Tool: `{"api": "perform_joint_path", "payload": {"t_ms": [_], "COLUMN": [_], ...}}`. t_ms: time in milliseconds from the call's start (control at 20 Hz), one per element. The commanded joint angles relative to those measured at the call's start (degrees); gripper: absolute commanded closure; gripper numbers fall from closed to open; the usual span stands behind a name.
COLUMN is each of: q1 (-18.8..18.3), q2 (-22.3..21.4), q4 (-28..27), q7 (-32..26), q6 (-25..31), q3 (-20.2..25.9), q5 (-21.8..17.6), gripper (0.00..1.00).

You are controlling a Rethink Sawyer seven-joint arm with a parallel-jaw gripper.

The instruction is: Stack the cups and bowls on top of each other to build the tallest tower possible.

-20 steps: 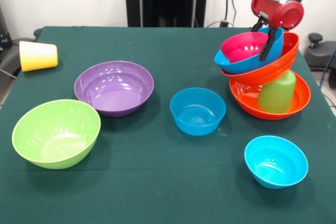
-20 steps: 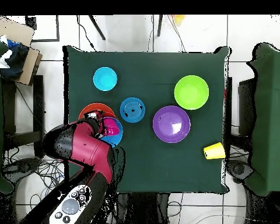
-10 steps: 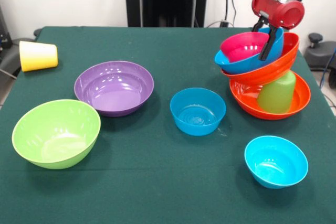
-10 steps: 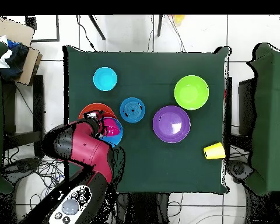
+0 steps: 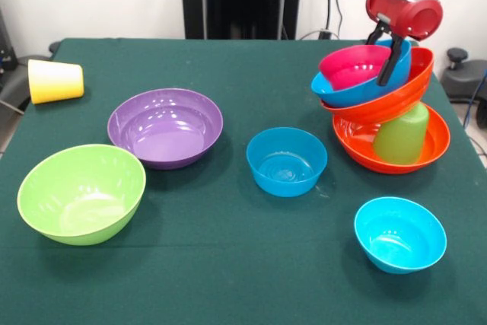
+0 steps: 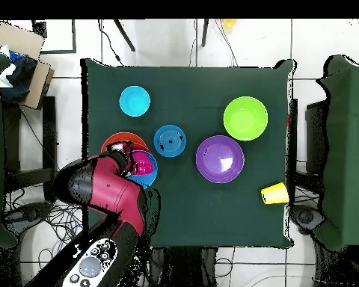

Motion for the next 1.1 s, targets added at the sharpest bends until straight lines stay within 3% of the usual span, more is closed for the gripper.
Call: {"api": "perform_joint_path", "payload": {"t_ms": [50, 1100], "q1": [-1.1, -3.1], "q2": [-1.4, -2.7], "q4": [2.4, 3.8], "q7": [5.4, 3.8], "q6": [7.3, 5.1], "q3": [5.5, 7.4], "q5": [-2.1, -2.9], "gripper": [0.00, 0.00]}}
